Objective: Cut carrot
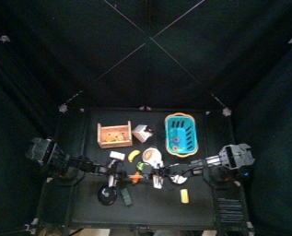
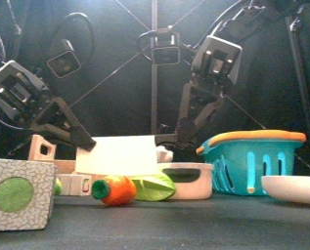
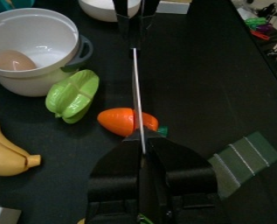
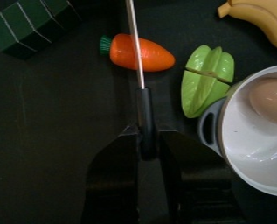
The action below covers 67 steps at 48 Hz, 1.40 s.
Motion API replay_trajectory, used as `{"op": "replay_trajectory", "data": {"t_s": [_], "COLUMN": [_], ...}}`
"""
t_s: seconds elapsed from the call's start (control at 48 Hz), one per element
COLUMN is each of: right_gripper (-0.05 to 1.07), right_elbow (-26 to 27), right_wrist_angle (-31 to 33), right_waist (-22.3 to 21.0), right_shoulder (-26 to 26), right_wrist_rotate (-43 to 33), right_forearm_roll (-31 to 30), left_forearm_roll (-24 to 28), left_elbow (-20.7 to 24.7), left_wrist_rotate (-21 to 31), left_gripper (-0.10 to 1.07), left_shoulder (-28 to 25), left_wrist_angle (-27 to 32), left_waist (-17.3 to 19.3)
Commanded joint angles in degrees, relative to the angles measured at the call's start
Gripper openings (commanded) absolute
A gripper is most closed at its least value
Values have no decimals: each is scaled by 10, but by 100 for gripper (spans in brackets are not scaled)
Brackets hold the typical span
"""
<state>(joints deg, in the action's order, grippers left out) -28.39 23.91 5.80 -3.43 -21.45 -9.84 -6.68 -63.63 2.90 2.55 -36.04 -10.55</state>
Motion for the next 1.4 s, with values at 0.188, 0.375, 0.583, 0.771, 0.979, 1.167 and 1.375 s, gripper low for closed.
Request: {"op": "replay_trajectory", "data": {"t_s": [0.188,0.375,0.583,0.771,0.979,1.167,1.375], "right_gripper": [45,45,45,45,45,45,45], "right_elbow": [16,18,21,21,22,22,22], "right_wrist_angle": [-4,-9,-10,-11,-11,-16,-18], "right_waist": [-5,-6,-11,-14,-14,-14,-14], "right_shoulder": [4,-12,-24,-24,-27,-28,-29], "right_wrist_rotate": [-1,-2,-1,-1,-1,-1,-1], "right_forearm_roll": [-1,-1,-1,-1,-1,-1,-1], "left_forearm_roll": [1,-4,-13,-13,-13,-13,-13], "left_elbow": [9,8,10,10,10,11,10], "left_wrist_rotate": [0,2,0,0,1,1,1], "left_gripper": [45,45,45,45,45,45,45], "left_shoulder": [-5,-17,-28,-28,-29,-29,-29], "left_wrist_angle": [-3,-3,-3,-3,-3,-3,-3], "left_waist": [1,3,4,4,4,4,4]}}
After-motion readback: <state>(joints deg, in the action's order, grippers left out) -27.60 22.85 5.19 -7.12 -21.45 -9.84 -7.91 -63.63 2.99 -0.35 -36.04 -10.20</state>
